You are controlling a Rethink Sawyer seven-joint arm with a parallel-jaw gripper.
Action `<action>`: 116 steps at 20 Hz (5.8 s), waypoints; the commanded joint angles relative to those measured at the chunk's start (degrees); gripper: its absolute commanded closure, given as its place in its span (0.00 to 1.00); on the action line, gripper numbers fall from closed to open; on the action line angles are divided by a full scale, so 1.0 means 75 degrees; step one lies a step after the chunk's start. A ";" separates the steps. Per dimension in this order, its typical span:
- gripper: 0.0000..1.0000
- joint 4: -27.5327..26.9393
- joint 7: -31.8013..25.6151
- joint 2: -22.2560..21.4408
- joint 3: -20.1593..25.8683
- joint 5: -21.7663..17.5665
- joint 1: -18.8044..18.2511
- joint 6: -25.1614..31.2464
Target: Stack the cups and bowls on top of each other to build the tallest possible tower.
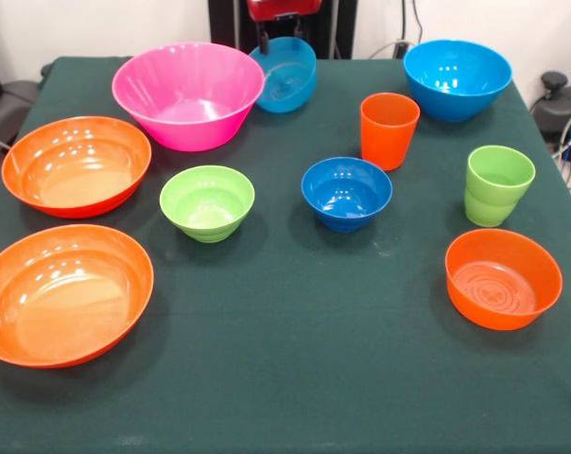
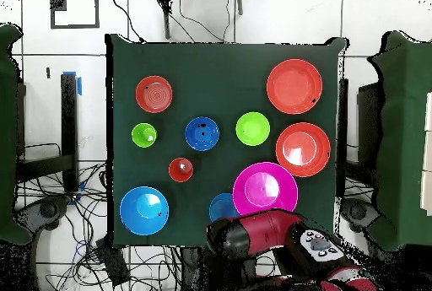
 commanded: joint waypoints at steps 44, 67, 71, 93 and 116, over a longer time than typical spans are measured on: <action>0.00 -0.0236 0.1544 0.0027 -0.0600 0.2545 0.2985 -0.1684; 0.00 -0.0901 0.0651 0.1028 -0.0882 0.2330 0.2811 -0.2351; 0.00 -0.0904 0.0610 0.0861 -0.0704 0.2417 0.2665 -0.2125; 0.00 -0.0306 -0.0043 -0.1349 -0.0269 0.2592 0.2219 0.0467; 0.00 -0.0499 -0.0807 -0.0933 -0.0015 0.1304 0.0833 0.0361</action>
